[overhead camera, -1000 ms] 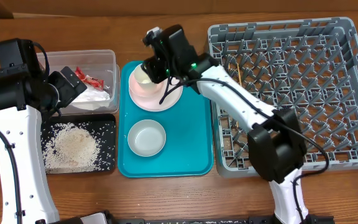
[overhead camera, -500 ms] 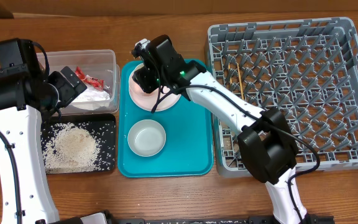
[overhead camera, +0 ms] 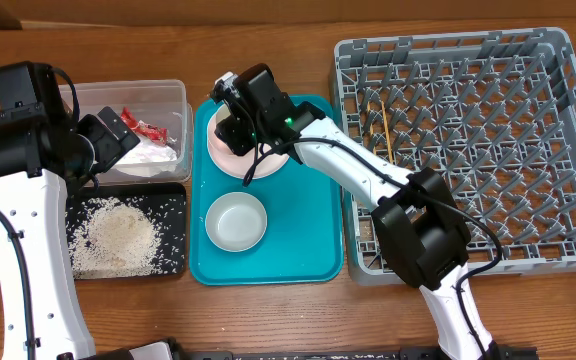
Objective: Sort waste into correct bins and load items into the dishwasher
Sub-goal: 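Reach the right gripper to the white cup on the pink plate and grasp it, then lift the white cup and carry it to the rack's top left corner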
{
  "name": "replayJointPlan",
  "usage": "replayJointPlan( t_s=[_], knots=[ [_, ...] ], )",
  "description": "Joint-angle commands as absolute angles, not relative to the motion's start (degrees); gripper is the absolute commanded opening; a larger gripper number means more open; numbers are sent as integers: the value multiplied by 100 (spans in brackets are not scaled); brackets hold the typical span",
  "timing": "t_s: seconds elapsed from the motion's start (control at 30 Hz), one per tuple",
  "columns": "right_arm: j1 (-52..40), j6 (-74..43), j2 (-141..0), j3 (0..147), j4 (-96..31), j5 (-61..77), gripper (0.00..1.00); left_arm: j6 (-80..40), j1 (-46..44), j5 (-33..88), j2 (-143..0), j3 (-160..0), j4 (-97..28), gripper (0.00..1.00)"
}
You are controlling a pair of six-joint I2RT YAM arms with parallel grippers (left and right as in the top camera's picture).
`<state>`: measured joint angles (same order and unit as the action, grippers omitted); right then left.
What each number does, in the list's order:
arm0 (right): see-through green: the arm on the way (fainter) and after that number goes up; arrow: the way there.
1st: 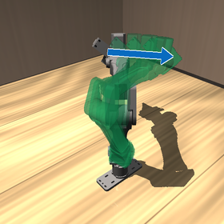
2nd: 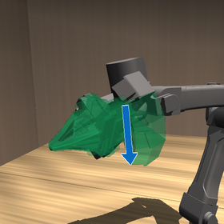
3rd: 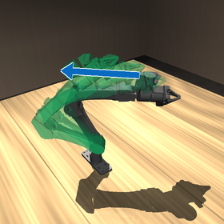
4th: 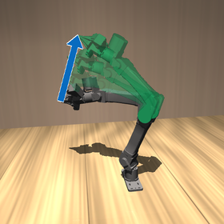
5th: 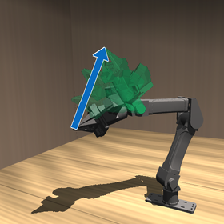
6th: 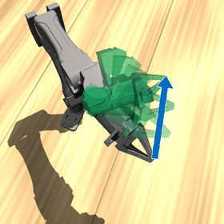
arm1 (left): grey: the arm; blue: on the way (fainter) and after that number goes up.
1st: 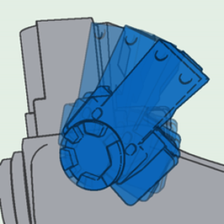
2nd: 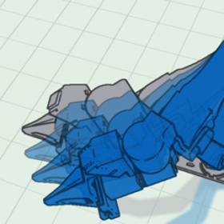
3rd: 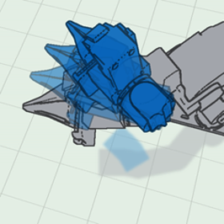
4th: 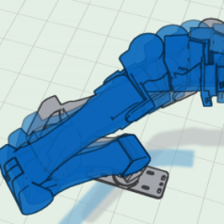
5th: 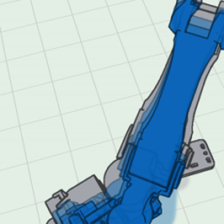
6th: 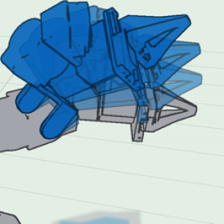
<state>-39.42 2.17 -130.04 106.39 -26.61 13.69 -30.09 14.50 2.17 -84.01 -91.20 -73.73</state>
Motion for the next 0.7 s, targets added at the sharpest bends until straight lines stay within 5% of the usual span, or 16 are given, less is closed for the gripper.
replayJointPlan(
  t_s=[0.0,0.67],
  knots=[
    [-3931,349,-13074,10711,-2685,1286,39,-3024,1461,237,-8427,-9102,-7367,100],
    [-3931,349,-12853,10713,-2867,858,11,-3024,1461,239,-8427,-9102,-7367,100]
  ],
)
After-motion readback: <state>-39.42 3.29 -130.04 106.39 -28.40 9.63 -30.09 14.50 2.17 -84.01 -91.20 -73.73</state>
